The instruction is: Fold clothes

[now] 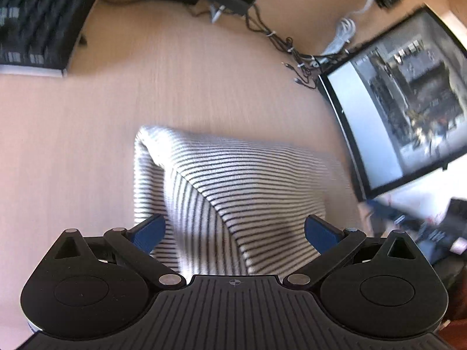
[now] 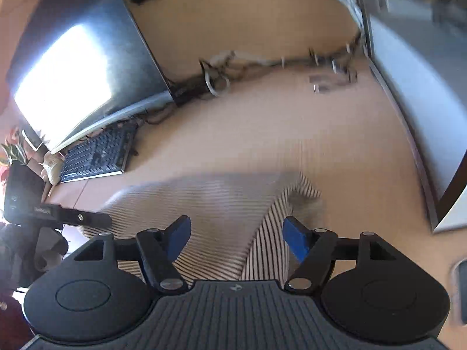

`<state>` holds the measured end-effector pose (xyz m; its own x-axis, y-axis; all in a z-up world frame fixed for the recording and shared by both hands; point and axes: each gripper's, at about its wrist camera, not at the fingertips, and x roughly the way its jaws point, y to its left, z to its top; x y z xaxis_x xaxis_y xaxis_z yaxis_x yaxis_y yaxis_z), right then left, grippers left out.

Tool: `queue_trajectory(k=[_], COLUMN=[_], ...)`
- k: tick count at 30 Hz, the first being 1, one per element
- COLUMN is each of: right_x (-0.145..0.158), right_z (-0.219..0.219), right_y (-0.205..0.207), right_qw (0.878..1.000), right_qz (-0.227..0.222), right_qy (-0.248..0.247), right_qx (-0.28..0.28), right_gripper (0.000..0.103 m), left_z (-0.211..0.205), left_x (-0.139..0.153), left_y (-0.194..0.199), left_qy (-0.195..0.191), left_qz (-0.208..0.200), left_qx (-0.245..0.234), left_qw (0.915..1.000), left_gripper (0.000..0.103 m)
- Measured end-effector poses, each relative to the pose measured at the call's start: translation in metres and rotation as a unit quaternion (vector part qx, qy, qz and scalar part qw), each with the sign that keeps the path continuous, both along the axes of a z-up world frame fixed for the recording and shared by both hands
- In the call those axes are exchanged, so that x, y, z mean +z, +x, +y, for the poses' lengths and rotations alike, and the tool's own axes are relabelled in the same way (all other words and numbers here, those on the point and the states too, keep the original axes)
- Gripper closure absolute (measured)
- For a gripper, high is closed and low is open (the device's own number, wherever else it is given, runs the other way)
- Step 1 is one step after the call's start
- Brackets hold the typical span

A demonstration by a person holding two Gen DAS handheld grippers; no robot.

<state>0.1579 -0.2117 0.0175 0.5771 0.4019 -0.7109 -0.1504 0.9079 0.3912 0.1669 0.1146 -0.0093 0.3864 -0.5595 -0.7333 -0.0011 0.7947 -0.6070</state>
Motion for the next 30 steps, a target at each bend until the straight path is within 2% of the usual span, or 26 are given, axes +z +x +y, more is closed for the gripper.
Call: queue_trajectory(k=[2, 5, 6, 7, 10, 12, 15, 18, 23, 25, 27, 30], right_x=[-0.019, -0.036, -0.040, -0.039, -0.038, -0.037, -0.024, -0.004, 0.017, 0.019, 0.017, 0.000], right_z=[0.007, 0.022, 0.027, 0.028, 0.026, 0.023, 0.014, 0.004, -0.014, -0.019, -0.021, -0.019], right_y=[0.009, 0.026, 0.031, 0.036, 0.068, 0.096, 0.126, 0.130, 0.101, 0.086, 0.074, 0.065], right_qw=[1.000, 0.999, 0.999, 0.999, 0.999, 0.999, 0.999, 0.998, 0.998, 0.998, 0.998, 0.999], right_qz=[0.019, 0.024, 0.022, 0.017, 0.003, -0.007, -0.029, -0.057, -0.067, -0.068, -0.062, -0.036], right_qy=[-0.004, -0.029, -0.038, -0.044, -0.050, -0.051, -0.037, -0.026, 0.000, 0.004, 0.007, 0.000], right_qx=[0.002, 0.014, 0.019, 0.021, 0.021, 0.019, 0.013, 0.016, 0.013, 0.018, 0.019, 0.012], right_gripper=[0.031, 0.032, 0.044, 0.062, 0.074, 0.078, 0.085, 0.087, 0.088, 0.090, 0.098, 0.098], left_z=[-0.001, -0.002, -0.004, -0.005, -0.009, -0.009, -0.011, -0.016, -0.021, -0.020, -0.014, -0.007], left_x=[-0.009, -0.017, -0.017, -0.016, -0.010, 0.000, 0.025, 0.047, 0.055, 0.053, 0.046, 0.024], left_y=[0.006, 0.017, 0.022, 0.027, 0.060, 0.085, 0.101, 0.090, 0.050, 0.037, 0.028, 0.027], left_qy=[-0.022, -0.035, -0.032, -0.028, 0.012, 0.032, 0.041, 0.043, 0.046, 0.045, 0.055, 0.066], left_qz=[0.015, 0.021, 0.017, 0.011, -0.018, -0.040, -0.080, -0.115, -0.127, -0.128, -0.126, -0.094], left_qx=[0.017, 0.036, 0.040, 0.043, 0.045, 0.049, 0.042, 0.019, -0.012, -0.017, -0.022, -0.008], left_qw=[0.9995, 0.9985, 0.9985, 0.9986, 0.9988, 0.9974, 0.9951, 0.9922, 0.9908, 0.9906, 0.9903, 0.9933], left_gripper=[0.002, 0.014, 0.016, 0.018, 0.031, 0.046, 0.056, 0.056, 0.056, 0.056, 0.055, 0.053])
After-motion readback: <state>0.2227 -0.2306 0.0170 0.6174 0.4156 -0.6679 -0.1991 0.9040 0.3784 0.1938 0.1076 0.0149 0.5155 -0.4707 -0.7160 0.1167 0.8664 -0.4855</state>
